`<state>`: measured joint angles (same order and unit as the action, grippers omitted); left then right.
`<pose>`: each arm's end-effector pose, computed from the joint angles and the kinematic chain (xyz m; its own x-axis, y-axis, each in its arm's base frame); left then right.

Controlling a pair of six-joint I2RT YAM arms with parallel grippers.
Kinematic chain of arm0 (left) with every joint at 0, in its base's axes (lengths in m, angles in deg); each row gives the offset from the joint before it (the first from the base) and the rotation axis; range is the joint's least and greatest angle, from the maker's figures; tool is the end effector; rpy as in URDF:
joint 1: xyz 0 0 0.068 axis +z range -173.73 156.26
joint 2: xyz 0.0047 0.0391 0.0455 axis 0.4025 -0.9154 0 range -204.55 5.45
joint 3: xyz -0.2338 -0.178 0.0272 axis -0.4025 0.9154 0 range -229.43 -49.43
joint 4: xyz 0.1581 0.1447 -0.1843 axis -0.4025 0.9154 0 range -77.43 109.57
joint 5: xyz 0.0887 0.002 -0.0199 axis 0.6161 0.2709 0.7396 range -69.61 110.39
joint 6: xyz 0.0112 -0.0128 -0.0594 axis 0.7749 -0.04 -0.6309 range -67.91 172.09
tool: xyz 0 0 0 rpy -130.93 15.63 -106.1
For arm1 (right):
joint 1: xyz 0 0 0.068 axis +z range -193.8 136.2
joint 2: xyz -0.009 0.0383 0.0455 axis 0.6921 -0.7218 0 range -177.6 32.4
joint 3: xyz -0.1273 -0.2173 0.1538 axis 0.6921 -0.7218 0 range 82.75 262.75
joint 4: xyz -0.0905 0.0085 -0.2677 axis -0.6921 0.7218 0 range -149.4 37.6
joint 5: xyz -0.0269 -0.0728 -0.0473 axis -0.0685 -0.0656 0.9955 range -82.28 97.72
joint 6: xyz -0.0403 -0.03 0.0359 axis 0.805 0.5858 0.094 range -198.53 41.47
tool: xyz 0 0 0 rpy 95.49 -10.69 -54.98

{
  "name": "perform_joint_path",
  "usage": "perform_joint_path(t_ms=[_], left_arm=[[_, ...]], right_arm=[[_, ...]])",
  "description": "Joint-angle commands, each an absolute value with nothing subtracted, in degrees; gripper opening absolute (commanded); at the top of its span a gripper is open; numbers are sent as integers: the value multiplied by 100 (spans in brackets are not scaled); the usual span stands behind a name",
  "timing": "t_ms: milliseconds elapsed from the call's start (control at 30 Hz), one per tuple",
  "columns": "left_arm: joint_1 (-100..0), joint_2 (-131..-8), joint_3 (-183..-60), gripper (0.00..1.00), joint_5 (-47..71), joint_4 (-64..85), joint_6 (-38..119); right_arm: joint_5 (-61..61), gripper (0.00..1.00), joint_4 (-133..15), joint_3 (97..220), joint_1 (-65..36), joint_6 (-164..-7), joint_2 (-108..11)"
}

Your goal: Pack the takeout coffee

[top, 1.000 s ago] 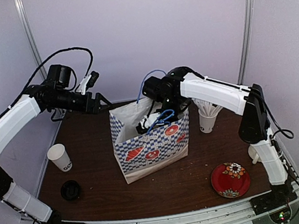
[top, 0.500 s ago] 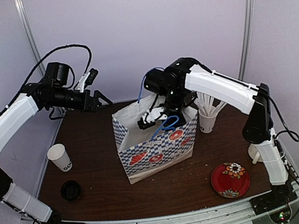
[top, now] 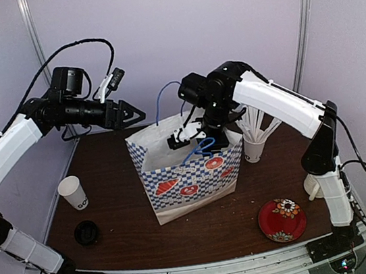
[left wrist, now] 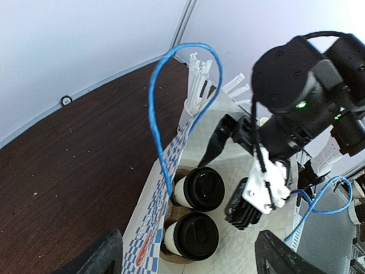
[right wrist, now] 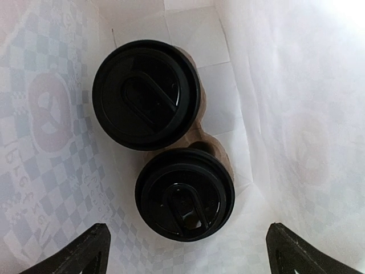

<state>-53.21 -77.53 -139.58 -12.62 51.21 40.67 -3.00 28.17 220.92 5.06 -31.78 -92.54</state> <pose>0.2830 -0.1891 0.4321 -0.6071 0.1525 -0.7798 0.7111 0.5423 -0.4476 0.2985 0.3547 0.3530 0.1289 -0.9402 -0.3154 -0.9911 -0.1111 -0.0738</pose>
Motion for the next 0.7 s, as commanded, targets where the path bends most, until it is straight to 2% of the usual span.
perform_joint_path(t_ms=[0, 400, 667], left_arm=[[-5290, -7944, -14123, 83, -823, 4993, 4160], [-5289, -7719, -14249, 83, -136, 5051, 4250], [-5291, -7671, -14242, 81, 206, 5040, 4160]], right_arm=[[-412, 100, 2434, 22184, 542, -3226, -8595], [-974, 98, 1969, 22387, 449, -3233, -7723], [-814, 95, 1435, 22220, -402, -3931, -7093]])
